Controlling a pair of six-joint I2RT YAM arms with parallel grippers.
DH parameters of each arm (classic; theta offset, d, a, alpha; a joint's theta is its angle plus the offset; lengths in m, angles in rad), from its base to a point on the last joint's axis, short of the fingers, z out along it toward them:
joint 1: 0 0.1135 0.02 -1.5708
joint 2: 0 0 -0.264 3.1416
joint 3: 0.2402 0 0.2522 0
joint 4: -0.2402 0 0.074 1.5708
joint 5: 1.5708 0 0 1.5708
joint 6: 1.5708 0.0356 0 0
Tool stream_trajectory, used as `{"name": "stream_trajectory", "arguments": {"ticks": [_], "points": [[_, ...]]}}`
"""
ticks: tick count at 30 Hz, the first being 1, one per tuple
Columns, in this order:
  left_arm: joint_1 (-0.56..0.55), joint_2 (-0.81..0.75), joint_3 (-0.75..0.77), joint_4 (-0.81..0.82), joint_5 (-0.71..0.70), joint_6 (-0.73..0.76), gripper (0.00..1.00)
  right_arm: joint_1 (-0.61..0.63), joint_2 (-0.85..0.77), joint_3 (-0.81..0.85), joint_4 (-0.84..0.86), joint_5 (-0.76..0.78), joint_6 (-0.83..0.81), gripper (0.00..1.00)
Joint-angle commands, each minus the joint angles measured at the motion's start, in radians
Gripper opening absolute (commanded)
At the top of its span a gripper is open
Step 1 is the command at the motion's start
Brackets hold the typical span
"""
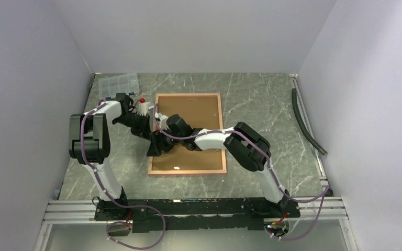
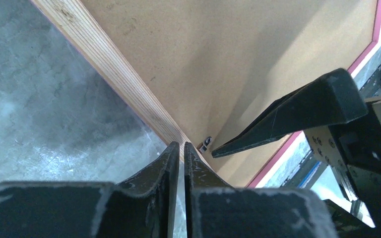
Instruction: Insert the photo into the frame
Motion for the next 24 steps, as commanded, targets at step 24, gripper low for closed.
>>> {"name": "stream_trajectory", "arguments": {"ticks": [24], "points": [[0.036, 0.238, 0.403, 0.024, 0.047, -0.233, 0.33, -0.352, 0.077, 0.315, -0.103, -0.121, 0.089, 0.75]]}}
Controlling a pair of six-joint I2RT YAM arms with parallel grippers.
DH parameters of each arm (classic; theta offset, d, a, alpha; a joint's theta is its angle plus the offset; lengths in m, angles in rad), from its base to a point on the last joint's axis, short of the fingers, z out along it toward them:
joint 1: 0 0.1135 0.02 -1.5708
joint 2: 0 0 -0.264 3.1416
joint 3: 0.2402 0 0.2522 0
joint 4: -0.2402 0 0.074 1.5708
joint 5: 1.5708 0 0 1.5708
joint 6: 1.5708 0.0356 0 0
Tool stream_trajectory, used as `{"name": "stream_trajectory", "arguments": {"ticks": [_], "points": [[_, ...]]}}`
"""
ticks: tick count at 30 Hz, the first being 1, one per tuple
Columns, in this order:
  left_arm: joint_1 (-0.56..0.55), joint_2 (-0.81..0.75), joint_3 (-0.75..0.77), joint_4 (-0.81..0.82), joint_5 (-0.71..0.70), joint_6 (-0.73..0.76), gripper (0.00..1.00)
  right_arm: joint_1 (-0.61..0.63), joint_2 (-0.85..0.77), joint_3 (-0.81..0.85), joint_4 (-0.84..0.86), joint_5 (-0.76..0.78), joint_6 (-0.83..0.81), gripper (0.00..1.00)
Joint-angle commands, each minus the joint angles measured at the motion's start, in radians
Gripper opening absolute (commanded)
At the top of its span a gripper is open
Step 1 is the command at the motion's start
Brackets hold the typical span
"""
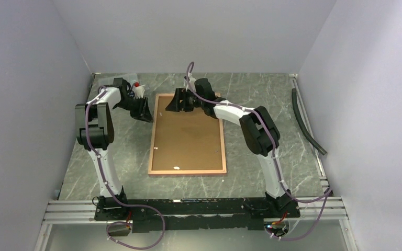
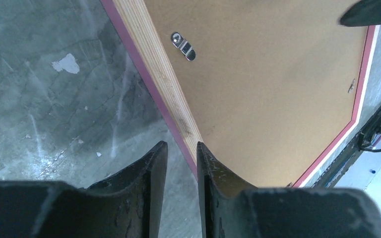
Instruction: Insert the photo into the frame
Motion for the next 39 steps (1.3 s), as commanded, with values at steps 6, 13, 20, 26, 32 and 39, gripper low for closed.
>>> {"name": "stream_trajectory", "arguments": {"ticks": [6, 13, 20, 26, 32, 39], "points": [[-0.001, 0.023, -0.018, 0.055, 0.073, -0.062, 0.24, 0.005, 0.202, 0.248, -0.046, -0.050, 0.006, 0.72], [-0.001, 0.058, -0.019, 0.055, 0.083, -0.046, 0.18, 0.015, 0.308, 0.355, -0.030, -0.076, 0.021, 0.69], [-0.003, 0.088, -0.024, 0.063, 0.106, -0.044, 0.17, 0.021, 0.359, 0.393, -0.017, -0.084, 0.029, 0.69], [-0.022, 0.106, -0.026, 0.061, 0.110, -0.036, 0.14, 0.025, 0.382, 0.422, -0.043, -0.088, 0.002, 0.69], [-0.043, 0.114, -0.030, 0.060, 0.112, -0.029, 0.13, 0.026, 0.392, 0.408, -0.037, -0.092, -0.007, 0.68], [-0.049, 0.118, -0.035, 0.056, 0.103, -0.020, 0.12, 0.030, 0.410, 0.417, -0.019, -0.115, 0.006, 0.67]]}}
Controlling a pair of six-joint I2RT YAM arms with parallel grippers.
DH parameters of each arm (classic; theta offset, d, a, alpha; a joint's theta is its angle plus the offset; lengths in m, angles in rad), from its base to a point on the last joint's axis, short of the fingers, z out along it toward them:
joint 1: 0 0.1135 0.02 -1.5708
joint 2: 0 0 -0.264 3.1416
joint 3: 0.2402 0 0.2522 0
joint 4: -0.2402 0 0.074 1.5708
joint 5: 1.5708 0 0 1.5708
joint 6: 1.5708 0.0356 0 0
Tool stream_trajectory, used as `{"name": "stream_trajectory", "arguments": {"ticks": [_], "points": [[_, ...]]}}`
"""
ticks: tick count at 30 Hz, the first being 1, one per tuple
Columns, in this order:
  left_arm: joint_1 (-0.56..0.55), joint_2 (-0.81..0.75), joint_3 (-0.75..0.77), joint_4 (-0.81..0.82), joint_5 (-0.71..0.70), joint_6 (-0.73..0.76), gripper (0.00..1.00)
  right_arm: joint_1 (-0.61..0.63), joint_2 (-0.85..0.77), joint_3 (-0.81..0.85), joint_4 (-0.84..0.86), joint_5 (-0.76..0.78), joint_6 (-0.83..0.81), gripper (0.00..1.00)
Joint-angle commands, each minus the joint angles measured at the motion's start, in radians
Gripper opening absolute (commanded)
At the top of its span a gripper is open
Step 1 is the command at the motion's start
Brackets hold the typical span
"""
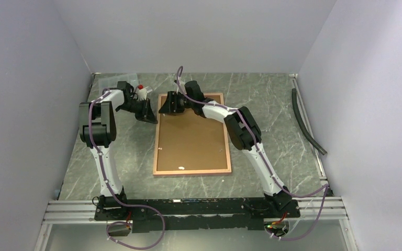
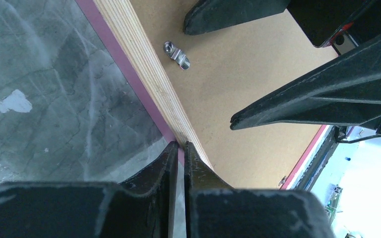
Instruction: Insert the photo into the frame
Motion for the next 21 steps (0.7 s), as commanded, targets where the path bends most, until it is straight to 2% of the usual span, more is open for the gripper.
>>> {"name": "stream_trajectory", "arguments": {"ticks": [1, 21], "points": [[-0.031, 0.046, -0.022, 0.002, -0.024, -0.002, 0.12, 0.011, 0.039, 0.029, 0.022, -0.032, -0.005, 0.67], [-0.030, 0.047, -0.017, -0.011, -0.045, 0.010, 0.11, 0.025, 0.056, 0.032, 0.070, -0.106, 0.011, 0.61]]}}
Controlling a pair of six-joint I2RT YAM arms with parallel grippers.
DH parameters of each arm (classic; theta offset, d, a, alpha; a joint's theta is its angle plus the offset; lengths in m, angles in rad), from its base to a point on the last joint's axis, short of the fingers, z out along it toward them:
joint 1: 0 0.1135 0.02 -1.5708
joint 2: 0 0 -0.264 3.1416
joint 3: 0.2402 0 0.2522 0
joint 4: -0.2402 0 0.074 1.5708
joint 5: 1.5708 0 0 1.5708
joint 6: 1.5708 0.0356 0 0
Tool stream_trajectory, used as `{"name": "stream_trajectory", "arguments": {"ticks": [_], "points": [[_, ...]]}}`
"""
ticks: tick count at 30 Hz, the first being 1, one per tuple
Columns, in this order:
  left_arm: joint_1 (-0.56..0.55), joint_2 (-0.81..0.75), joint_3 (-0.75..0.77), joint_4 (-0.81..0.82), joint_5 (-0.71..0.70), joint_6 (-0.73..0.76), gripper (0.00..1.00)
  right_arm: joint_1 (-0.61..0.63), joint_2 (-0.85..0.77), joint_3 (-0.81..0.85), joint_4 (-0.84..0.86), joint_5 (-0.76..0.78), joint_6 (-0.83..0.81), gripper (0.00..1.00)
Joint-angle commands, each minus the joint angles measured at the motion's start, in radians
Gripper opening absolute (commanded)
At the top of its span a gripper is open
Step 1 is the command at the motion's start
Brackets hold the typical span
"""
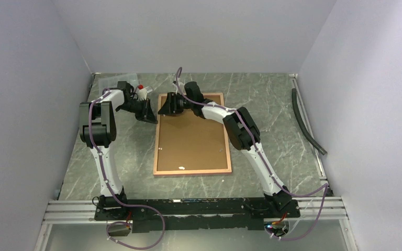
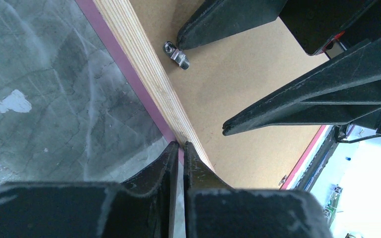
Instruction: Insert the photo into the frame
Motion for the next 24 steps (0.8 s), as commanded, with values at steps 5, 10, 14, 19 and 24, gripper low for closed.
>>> {"name": "stream_trajectory", "arguments": {"ticks": [5, 10, 14, 19, 24], "points": [[-0.026, 0.050, -0.016, -0.009, -0.049, 0.007, 0.11, 0.022, 0.037, 0.033, 0.020, -0.067, 0.006, 0.61], [-0.026, 0.051, -0.013, -0.008, -0.050, 0.006, 0.11, 0.033, 0.015, -0.004, 0.041, -0.062, 0.029, 0.59], [-0.026, 0.051, -0.016, -0.005, -0.050, 0.006, 0.11, 0.051, -0.019, -0.073, 0.096, -0.049, 0.068, 0.59], [-0.026, 0.054, -0.014, -0.007, -0.048, 0.006, 0.11, 0.063, -0.007, -0.061, 0.090, -0.054, 0.063, 0.59], [-0.025, 0.044, -0.019, -0.010, -0.057, 0.015, 0.10, 0.063, 0.030, 0.002, 0.067, -0.069, 0.057, 0.59]]}}
